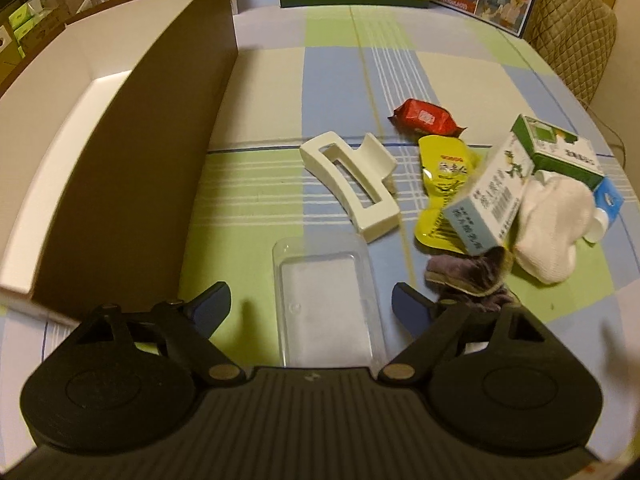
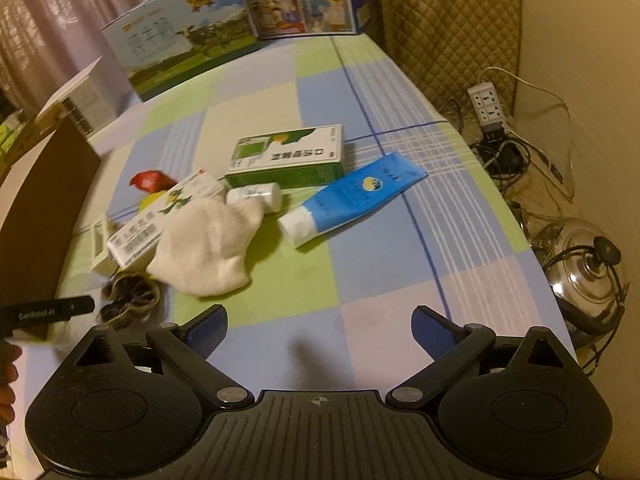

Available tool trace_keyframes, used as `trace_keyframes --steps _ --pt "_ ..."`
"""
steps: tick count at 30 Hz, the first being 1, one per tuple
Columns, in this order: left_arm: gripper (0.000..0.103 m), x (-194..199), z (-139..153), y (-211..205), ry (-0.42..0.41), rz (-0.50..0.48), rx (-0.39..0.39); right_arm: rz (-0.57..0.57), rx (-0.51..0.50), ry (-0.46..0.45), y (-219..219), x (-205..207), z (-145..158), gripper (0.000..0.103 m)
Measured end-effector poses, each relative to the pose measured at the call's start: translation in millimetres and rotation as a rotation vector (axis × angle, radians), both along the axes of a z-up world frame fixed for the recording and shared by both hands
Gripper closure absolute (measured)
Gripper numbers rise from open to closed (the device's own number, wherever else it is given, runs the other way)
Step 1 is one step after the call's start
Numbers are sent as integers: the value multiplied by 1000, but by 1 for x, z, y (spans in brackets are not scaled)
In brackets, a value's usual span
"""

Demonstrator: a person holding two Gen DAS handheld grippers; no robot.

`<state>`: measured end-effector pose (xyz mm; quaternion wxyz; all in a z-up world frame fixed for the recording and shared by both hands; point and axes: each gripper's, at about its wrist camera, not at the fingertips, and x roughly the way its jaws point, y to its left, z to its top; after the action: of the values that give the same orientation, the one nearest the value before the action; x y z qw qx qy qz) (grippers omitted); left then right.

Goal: Organize objects
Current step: 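Grasp the clear plastic container with the left tool while the right tool grasps the blue tube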

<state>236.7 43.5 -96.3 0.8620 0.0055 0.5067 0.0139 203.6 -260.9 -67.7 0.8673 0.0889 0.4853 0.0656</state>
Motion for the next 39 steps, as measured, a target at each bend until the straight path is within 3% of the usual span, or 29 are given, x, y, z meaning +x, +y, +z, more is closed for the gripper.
trace_keyframes --steps 9,12,26,29,34,39 --pt "41 14 -16 3 57 -20 -30 -59 13 -24 0 26 -5 13" --pt "49 13 -15 2 41 -37 -15 -83 26 -30 1 40 -8 18" --pt "50 19 -15 8 41 -45 -25 -189 -75 4 12 102 -41 37" --pt "50 20 -15 9 42 -46 -28 -171 -94 -8 10 98 -43 46" --pt "50 20 -15 10 41 -46 -33 -137 -122 5 4 80 -42 72" --pt "50 15 -14 9 43 -58 -38 -108 -137 23 -4 46 -39 73"
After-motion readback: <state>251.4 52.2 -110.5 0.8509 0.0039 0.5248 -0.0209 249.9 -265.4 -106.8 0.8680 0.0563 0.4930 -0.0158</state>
